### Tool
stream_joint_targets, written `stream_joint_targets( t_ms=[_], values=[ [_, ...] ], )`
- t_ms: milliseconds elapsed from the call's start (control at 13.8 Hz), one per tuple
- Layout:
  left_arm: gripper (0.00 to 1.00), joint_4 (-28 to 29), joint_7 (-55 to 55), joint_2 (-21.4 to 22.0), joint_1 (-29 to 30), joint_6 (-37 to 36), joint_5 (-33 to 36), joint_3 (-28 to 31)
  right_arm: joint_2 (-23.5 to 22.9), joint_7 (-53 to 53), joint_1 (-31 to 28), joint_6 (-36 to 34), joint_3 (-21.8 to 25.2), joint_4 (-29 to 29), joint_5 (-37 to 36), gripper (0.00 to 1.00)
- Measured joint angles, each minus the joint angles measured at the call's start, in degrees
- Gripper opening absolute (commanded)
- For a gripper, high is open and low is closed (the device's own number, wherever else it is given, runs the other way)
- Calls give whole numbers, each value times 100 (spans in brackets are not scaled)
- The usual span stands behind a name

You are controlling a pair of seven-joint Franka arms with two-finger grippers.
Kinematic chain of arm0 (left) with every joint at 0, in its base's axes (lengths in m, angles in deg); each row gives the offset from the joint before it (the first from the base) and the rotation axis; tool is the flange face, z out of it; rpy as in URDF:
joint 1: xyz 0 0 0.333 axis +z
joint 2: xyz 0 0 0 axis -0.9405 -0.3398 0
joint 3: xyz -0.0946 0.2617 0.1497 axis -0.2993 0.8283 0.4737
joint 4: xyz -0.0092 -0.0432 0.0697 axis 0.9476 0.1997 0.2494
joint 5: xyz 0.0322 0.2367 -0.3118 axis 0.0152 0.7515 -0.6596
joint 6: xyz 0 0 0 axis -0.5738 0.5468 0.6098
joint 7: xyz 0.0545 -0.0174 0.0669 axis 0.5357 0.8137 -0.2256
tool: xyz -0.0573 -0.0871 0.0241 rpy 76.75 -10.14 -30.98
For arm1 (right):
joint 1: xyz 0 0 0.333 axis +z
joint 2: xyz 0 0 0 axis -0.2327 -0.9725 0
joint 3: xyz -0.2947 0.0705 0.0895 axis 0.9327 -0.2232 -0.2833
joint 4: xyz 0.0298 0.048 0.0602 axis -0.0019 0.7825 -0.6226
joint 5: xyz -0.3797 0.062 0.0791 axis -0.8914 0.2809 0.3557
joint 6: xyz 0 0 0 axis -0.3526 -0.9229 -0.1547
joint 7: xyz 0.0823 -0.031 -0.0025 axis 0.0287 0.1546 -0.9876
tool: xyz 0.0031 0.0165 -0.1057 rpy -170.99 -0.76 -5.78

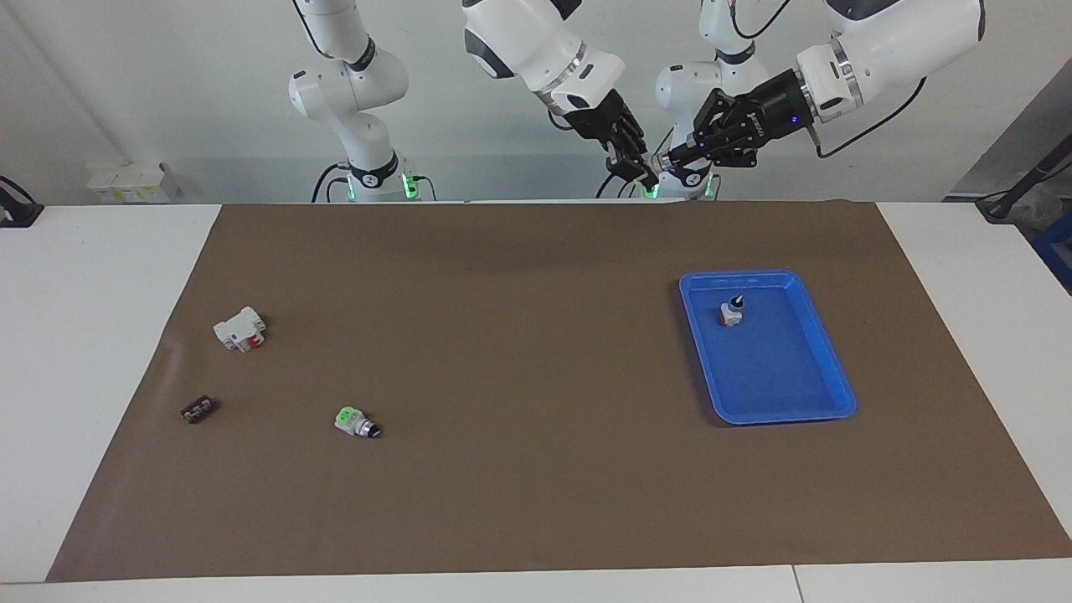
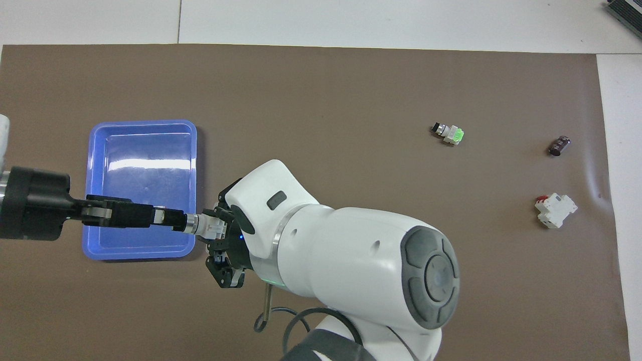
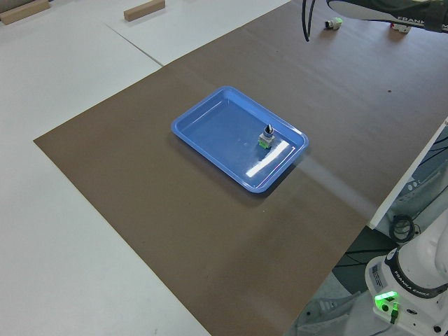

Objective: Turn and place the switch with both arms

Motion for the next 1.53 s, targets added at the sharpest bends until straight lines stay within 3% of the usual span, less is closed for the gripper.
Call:
stream_joint_targets(
  t_ms=[364,1164,1527],
  values=[
    [0,2,1584,65,3,41,0,11,2,0,0,0,-2,-55,0,0],
    [0,6,8796,202,13,991,103,-437,-3,0,-95,113,148,-128,-74,0],
    [0,23,10145,207,13,1159,106,-495,-22,0,-115,177,161,-127,-78,0]
  ],
)
